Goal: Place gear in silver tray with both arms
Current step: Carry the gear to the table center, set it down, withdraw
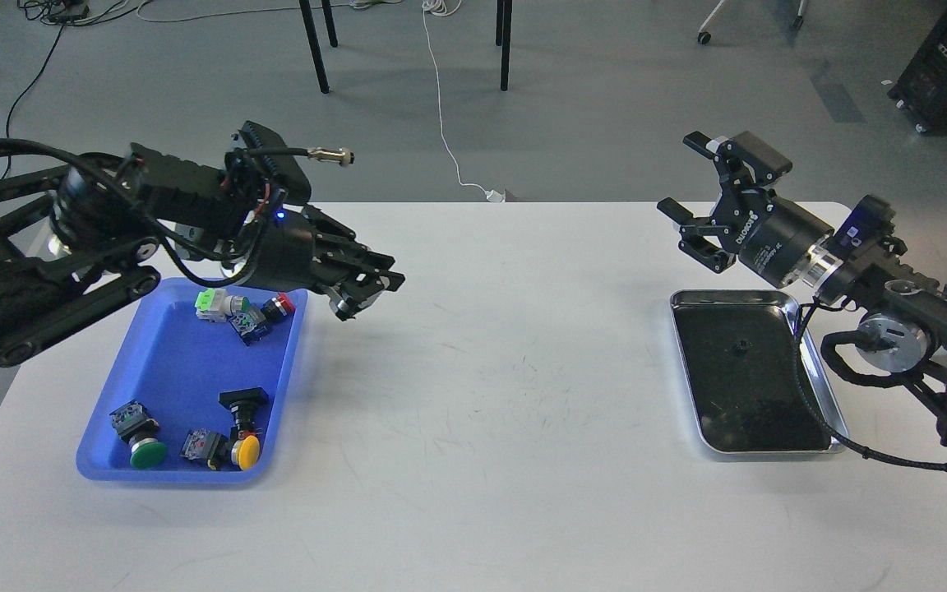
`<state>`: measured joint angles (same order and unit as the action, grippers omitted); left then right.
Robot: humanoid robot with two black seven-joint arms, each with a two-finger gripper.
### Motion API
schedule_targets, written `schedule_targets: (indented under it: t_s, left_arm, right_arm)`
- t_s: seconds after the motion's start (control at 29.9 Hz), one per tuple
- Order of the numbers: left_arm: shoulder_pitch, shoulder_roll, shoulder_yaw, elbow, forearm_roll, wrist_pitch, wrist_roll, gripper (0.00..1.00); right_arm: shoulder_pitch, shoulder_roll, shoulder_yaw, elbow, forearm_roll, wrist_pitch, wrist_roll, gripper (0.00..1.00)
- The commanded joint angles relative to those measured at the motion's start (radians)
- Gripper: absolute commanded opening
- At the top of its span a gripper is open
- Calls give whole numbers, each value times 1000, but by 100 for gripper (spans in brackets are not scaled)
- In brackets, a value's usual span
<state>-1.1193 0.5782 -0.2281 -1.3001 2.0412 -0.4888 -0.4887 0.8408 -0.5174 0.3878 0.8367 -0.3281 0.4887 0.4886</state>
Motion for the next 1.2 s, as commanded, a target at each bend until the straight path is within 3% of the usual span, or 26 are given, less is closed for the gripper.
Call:
schedule_targets:
  t_s: [0.0, 0.17, 0.53, 0.84, 1.17]
  left_arm:
    - [-7, -144, 30, 44, 30, 0, 0, 13]
    - [-60, -294, 134, 162, 28, 0, 0, 13]
    - [-65, -578, 214, 381, 28, 0, 0, 13]
    - [-53, -578, 248, 484, 25, 0, 0, 13]
    - [-53, -578, 291, 495, 20, 0, 0, 14]
  right_arm:
    - [79, 13, -10, -5, 11, 0, 0, 95]
    - [158, 59, -10, -16, 12, -2, 0, 95]
    - [270, 175, -110, -80, 12, -22, 0, 95]
    - [259, 168, -112, -80, 12, -22, 0, 95]
    - [256, 165, -112, -82, 12, -22, 0, 95]
